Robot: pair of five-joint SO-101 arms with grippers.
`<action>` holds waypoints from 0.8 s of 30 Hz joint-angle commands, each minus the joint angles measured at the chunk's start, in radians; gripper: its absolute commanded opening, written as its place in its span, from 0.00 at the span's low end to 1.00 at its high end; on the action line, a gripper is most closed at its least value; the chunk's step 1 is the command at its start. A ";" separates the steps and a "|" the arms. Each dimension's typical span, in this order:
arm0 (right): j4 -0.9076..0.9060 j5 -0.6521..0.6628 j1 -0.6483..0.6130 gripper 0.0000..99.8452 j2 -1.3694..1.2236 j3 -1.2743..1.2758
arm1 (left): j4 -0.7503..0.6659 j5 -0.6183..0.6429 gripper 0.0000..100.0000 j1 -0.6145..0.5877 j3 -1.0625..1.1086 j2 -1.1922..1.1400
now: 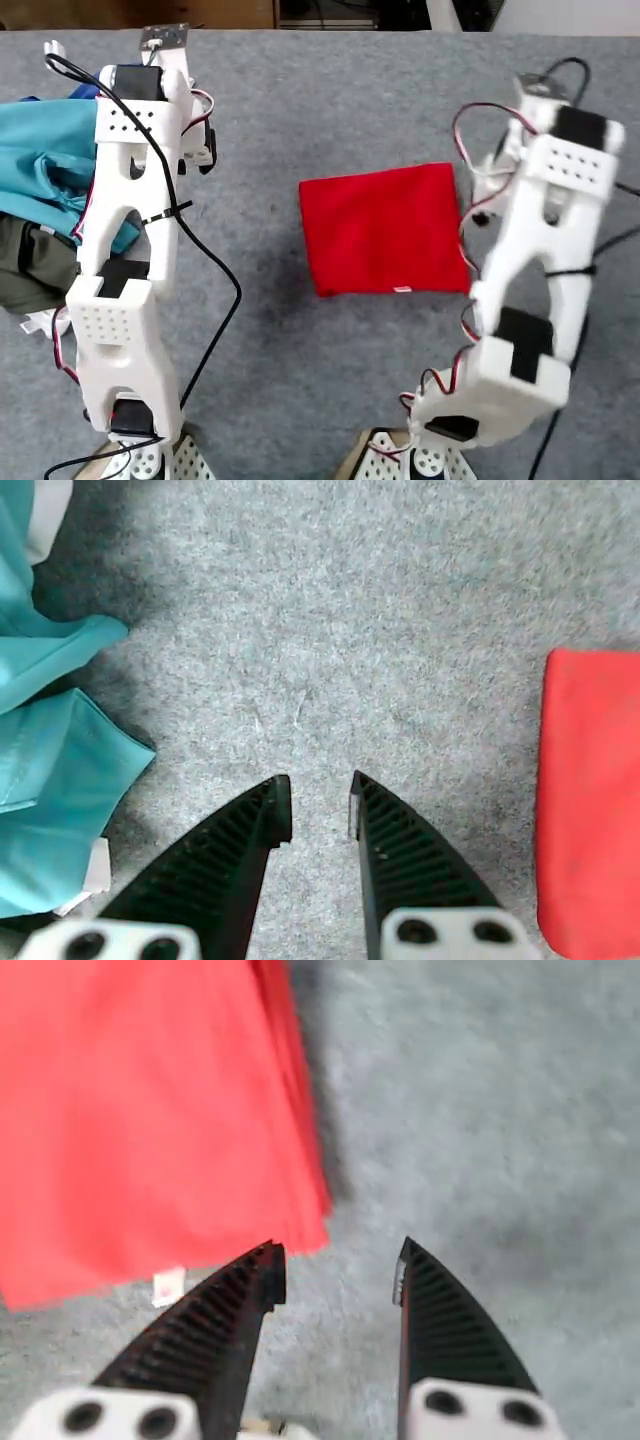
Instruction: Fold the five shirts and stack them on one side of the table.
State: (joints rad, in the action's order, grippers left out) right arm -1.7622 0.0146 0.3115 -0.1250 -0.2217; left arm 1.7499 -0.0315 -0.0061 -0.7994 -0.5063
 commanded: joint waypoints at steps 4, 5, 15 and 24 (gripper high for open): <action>-0.020 -0.005 0.094 0.19 0.183 0.237 | 0.009 -0.017 0.11 -0.028 -0.009 0.071; -0.020 -0.005 0.096 0.19 0.205 0.282 | 0.009 -0.017 0.11 -0.034 -0.008 0.071; -0.018 -0.005 0.088 0.19 0.447 0.458 | 0.009 -0.017 0.11 -0.054 -0.006 0.071; -0.018 -0.003 0.090 0.19 0.538 0.522 | 0.009 -0.017 0.11 -0.054 0.000 0.071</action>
State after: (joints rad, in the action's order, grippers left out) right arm -1.7637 0.0146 0.3897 0.3751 0.2923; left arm 1.7499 -0.0437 -0.0491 -0.7994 -0.5063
